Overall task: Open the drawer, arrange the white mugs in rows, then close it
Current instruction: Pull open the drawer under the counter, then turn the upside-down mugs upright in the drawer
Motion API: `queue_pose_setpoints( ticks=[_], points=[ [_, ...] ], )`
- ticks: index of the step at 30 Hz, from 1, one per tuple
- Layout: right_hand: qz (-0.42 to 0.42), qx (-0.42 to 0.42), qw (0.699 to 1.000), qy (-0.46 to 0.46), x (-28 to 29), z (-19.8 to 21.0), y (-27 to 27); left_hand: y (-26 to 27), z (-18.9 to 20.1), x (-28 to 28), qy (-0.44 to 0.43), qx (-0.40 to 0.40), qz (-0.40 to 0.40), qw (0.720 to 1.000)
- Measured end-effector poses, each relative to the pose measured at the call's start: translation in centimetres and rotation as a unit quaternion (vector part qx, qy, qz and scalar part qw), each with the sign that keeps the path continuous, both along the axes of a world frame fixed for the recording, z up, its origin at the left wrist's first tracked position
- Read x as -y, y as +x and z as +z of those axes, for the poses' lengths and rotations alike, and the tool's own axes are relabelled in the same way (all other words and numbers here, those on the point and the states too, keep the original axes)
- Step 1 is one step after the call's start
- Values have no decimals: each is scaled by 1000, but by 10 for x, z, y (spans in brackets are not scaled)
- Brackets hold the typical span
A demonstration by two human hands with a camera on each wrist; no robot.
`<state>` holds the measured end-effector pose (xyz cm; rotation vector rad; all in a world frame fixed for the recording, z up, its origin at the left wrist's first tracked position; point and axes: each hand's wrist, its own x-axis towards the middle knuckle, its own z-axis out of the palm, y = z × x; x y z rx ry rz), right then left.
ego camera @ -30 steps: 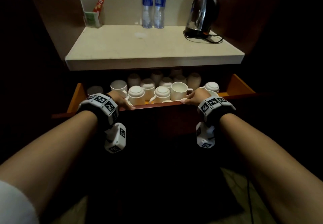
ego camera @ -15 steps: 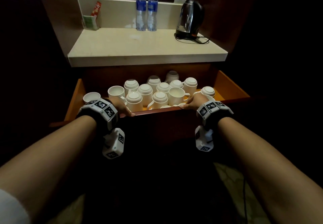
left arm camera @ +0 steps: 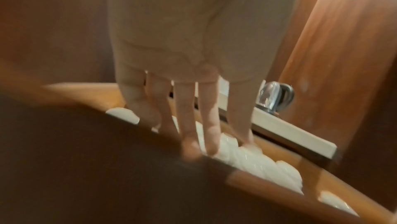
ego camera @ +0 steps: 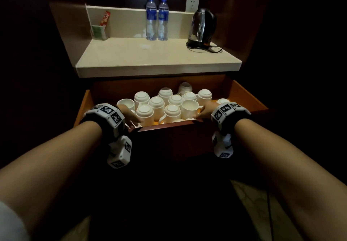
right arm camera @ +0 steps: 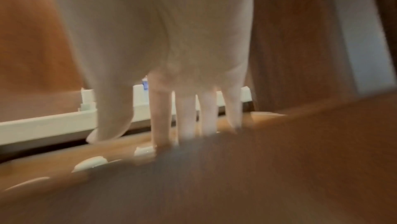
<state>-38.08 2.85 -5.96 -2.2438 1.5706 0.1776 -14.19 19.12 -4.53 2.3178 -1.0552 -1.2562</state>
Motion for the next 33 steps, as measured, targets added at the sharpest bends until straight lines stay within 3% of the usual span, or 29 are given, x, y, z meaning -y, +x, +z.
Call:
queue_pose_setpoints(
  ticks=[3,6,9,15,21,29,33],
  points=[
    [3,20,1000,-15,39,9,23,16,19,18,-39,-16,58,997],
    [26,57,998,-3,24,52,50,37,34,40,-97,2,133,986],
    [61,82,995,16,45,59,83,58,39,69,-161,-16,198,967],
    [135,95,985,48,86,33,150,77,25,119,-192,-39,267,944],
    [209,86,972,60,107,3,208,90,-16,150,-179,-83,325,925],
    [275,21,960,46,117,-46,263,127,-65,166,-179,43,374,909],
    [294,-20,953,74,118,-62,274,132,-80,172,-190,49,379,905]
  ],
)
